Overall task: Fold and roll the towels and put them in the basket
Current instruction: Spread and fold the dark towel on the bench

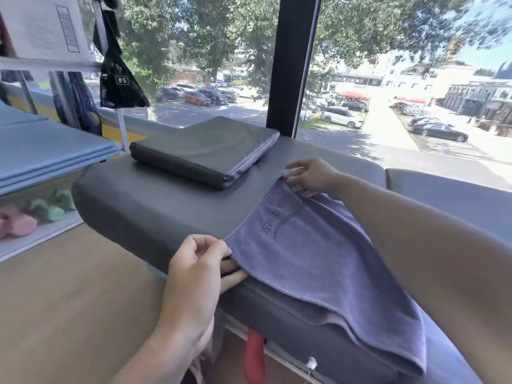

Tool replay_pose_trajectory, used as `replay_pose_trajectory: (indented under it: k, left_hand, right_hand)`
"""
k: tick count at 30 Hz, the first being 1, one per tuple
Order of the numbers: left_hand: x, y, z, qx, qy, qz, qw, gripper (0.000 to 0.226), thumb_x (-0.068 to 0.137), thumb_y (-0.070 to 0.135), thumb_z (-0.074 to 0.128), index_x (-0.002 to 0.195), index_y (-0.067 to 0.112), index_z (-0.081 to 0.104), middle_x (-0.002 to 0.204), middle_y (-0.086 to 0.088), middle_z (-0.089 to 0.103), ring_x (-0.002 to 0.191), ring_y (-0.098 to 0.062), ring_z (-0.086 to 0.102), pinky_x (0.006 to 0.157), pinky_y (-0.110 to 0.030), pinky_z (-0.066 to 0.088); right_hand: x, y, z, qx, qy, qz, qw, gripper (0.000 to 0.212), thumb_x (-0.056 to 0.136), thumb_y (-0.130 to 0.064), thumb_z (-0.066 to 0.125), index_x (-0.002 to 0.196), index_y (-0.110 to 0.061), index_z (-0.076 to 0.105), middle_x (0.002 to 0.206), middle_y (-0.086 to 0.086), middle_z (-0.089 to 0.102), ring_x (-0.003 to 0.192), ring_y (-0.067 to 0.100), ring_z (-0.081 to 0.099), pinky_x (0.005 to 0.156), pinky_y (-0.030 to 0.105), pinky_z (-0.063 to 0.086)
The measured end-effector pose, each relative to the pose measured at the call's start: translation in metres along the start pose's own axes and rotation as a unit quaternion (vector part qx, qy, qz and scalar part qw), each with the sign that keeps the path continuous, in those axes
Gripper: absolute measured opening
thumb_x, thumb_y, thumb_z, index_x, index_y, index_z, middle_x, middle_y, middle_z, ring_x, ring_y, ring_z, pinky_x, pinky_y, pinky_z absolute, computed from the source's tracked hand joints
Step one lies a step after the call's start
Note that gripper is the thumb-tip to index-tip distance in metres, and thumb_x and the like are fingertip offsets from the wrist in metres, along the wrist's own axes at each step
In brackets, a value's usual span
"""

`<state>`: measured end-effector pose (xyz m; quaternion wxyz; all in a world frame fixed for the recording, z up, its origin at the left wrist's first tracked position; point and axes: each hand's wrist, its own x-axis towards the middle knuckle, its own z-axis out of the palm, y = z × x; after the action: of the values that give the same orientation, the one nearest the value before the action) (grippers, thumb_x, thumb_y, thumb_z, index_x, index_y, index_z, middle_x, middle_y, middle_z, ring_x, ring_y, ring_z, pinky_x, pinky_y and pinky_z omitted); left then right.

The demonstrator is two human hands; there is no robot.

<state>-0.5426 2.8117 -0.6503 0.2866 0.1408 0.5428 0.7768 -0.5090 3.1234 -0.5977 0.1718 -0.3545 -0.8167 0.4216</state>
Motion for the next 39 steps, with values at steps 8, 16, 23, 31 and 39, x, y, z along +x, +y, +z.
replay_pose_trajectory:
  k: [8,16,23,31,39]
  left_hand:
    - [0.013,0.011,-0.014,0.153,-0.024,-0.008,0.988,0.028,0.09,0.003,0.072,0.112,0.016,0.06,0.086,-0.016,0.068,0.054,-0.034,0.071,0.048,-0.033,0.057]
    - [0.022,0.007,-0.026,0.348,-0.039,0.041,0.936,0.022,0.086,0.015,0.072,0.1,0.026,0.059,0.054,-0.002,0.062,0.051,-0.028,0.069,0.05,-0.037,0.057]
    - [0.025,0.005,-0.024,0.573,-0.007,0.125,0.81,0.036,0.066,0.07,0.069,0.074,0.037,0.059,0.054,0.006,0.054,0.073,-0.024,0.064,0.06,-0.033,0.047]
    - [0.06,0.025,-0.023,0.575,0.091,0.207,0.786,0.01,0.088,0.039,0.07,0.091,0.033,0.064,0.088,0.004,0.066,0.091,-0.031,0.063,0.077,-0.041,0.052]
    - [0.142,0.028,0.04,0.657,-0.001,0.274,0.702,0.009,0.095,0.022,0.062,0.103,0.023,0.068,0.113,-0.004,0.063,0.104,-0.038,0.062,0.081,-0.04,0.047]
  right_hand:
    - [0.01,0.011,-0.001,-0.061,0.101,-0.042,0.992,0.028,0.087,-0.024,0.079,0.113,-0.017,0.072,0.1,-0.001,0.075,0.079,0.012,0.07,0.069,0.025,0.055]
    - [0.017,0.013,0.007,-0.134,0.064,-0.022,0.989,0.024,0.086,-0.036,0.079,0.104,-0.021,0.078,0.091,-0.007,0.071,0.088,0.011,0.064,0.085,0.024,0.045]
    - [0.023,0.001,0.003,-0.264,-0.033,0.058,0.962,0.042,0.087,-0.043,0.074,0.105,-0.006,0.074,0.109,0.01,0.072,0.104,0.028,0.067,0.096,0.041,0.054]
    - [0.001,0.012,-0.037,-0.298,0.033,0.09,0.95,0.038,0.098,-0.033,0.063,0.109,0.003,0.069,0.103,0.019,0.066,0.083,0.028,0.057,0.06,0.029,0.041]
    - [-0.043,0.054,-0.109,-0.24,0.042,0.188,0.951,0.045,0.097,-0.042,0.064,0.115,0.0,0.063,0.116,0.017,0.064,0.1,0.033,0.065,0.081,0.038,0.053]
